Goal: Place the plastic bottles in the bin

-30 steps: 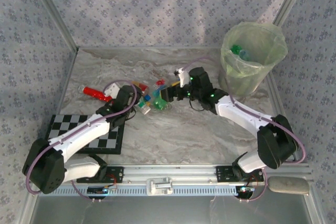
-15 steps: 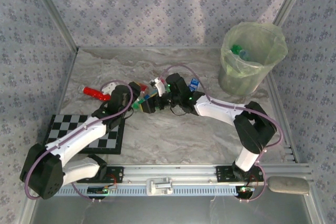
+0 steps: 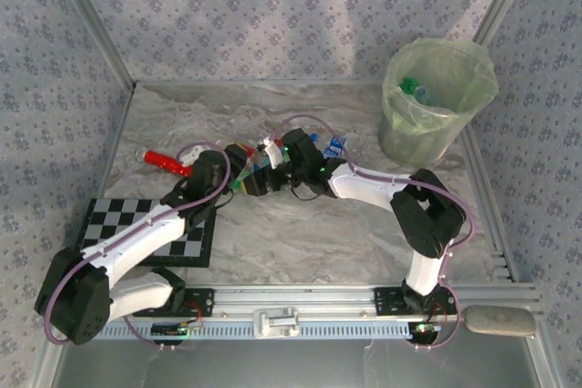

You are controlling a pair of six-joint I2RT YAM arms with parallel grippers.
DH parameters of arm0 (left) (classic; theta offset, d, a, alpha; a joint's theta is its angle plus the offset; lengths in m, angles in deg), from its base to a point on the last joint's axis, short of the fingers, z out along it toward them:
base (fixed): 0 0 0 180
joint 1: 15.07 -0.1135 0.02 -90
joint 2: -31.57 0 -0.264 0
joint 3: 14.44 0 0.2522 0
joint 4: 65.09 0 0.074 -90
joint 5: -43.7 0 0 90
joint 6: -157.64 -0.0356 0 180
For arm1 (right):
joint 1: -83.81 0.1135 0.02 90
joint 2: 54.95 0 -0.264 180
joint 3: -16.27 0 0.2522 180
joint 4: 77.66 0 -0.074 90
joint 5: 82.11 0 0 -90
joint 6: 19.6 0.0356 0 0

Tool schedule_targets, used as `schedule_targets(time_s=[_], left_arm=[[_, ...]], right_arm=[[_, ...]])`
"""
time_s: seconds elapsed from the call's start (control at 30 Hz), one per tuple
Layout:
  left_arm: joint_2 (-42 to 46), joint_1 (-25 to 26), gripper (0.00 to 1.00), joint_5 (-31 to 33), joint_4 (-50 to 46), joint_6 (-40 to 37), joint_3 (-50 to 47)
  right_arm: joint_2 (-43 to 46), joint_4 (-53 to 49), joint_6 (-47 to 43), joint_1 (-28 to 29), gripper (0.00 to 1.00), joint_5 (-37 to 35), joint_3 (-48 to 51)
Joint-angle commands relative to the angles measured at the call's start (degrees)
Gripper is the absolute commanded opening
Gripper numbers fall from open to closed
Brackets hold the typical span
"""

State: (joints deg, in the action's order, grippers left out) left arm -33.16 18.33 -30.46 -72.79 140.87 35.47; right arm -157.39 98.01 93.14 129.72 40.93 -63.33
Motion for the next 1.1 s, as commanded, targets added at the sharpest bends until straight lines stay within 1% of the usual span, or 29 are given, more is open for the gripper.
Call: schedule_targets(time_s=[0.0,0.07,0.17,0.23,0.3,0.37,0.4,0.43,0.5,0.53,0.63,0.67,0.83,0.93,1.07], left_arm=[[0.81,-0.26,0.42,-0.02,2.02,1.3,0.0],[1.39,-0.27,0.42,0.39,2.02,1.39,-0.26],[2.01,-0.24,0.42,0.8,1.93,1.39,-0.53],[2.01,-0.26,0.42,0.62,1.84,1.39,-0.55],[1.81,-0.25,0.44,0.24,1.83,1.47,-0.55],[1.64,-0.21,0.48,-0.06,1.71,1.48,-0.54],[1.62,-0.24,0.52,-0.11,1.64,1.48,-0.5],[1.71,-0.23,0.58,0.06,1.49,1.4,-0.46],[1.95,-0.26,0.76,0.36,0.98,0.98,-0.24],[2.29,-0.27,0.84,0.85,0.3,0.65,0.09],[3.51,-0.34,0.98,2.74,-2.01,-0.86,0.68],[4.02,-0.4,1.0,3.39,-2.43,-1.21,0.64],[6.29,-1.2,1.0,5.22,-3.5,-2.56,-0.65],[7.37,-1.53,1.0,5.16,-3.13,-3.5,-2.26],[7.49,-1.65,1.0,2.45,-0.63,-6.61,-4.44]], right_arm=[[-0.88,-0.45,0.1,0.31,0.64,1.24,-1.79],[-1.17,-0.47,0.14,0.24,0.61,1.59,-1.83],[-1.02,-0.06,0.15,0.29,0.52,1.68,-1.59],[-0.88,-0.11,0.16,0.23,0.48,1.82,-1.66],[-0.75,0.0,0.19,0.1,0.44,1.95,-1.74],[-0.53,0.06,0.18,0.05,0.43,1.88,-1.74],[-0.41,0.1,0.13,-0.11,0.42,1.86,-1.74],[-0.32,0.07,0.1,-0.18,0.41,1.78,-1.74],[-0.06,-0.04,0.02,-0.45,0.41,1.68,-1.67],[0.12,-0.21,-0.15,-0.7,0.4,1.59,-1.66],[0.77,-1.62,-1.06,-1.73,0.4,1.08,-1.53],[1.12,-2.14,-1.54,-2.23,0.39,0.76,-1.35],[4.1,-7.32,-5.59,-5.39,0.39,-2.36,-1.09],[7.48,-12.29,-9.63,-7.69,0.39,-6.62,-1.47],[12.71,-19.48,-15.45,-10.65,0.4,-14.58,-2.0]])
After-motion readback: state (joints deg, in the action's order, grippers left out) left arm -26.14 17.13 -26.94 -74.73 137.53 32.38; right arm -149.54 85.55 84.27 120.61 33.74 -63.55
